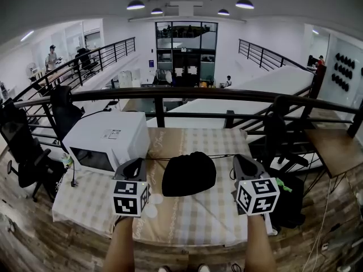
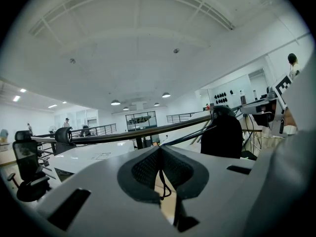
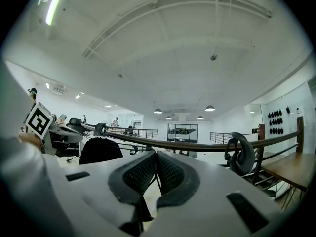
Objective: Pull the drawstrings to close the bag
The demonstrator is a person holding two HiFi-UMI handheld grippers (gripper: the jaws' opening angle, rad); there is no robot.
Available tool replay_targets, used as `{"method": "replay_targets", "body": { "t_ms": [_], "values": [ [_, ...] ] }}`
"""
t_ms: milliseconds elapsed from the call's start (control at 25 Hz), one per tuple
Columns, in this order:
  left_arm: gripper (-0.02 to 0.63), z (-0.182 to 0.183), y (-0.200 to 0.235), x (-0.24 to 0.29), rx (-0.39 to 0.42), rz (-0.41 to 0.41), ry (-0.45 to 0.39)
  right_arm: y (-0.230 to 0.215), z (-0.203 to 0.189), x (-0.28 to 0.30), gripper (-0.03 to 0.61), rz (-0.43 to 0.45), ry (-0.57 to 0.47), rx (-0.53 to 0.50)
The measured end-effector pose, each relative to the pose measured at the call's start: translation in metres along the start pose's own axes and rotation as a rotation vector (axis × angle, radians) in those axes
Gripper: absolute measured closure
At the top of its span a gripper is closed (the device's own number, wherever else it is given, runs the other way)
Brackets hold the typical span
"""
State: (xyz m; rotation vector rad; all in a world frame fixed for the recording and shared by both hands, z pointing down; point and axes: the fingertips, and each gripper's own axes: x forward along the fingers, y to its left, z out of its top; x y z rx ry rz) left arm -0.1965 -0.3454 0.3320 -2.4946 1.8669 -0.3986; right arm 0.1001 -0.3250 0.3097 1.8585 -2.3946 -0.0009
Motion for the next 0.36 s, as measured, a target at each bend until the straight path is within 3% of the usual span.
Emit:
{"method": "replay_targets", "body": {
  "t_ms": [360],
  "values": [
    [0.584, 0.0008, -0.002, -0.0018, 0.0, -0.002, -0.003, -0.0007, 0.0007, -0.0028, 0.554, -0.004, -0.002, -0.003]
  ]
}}
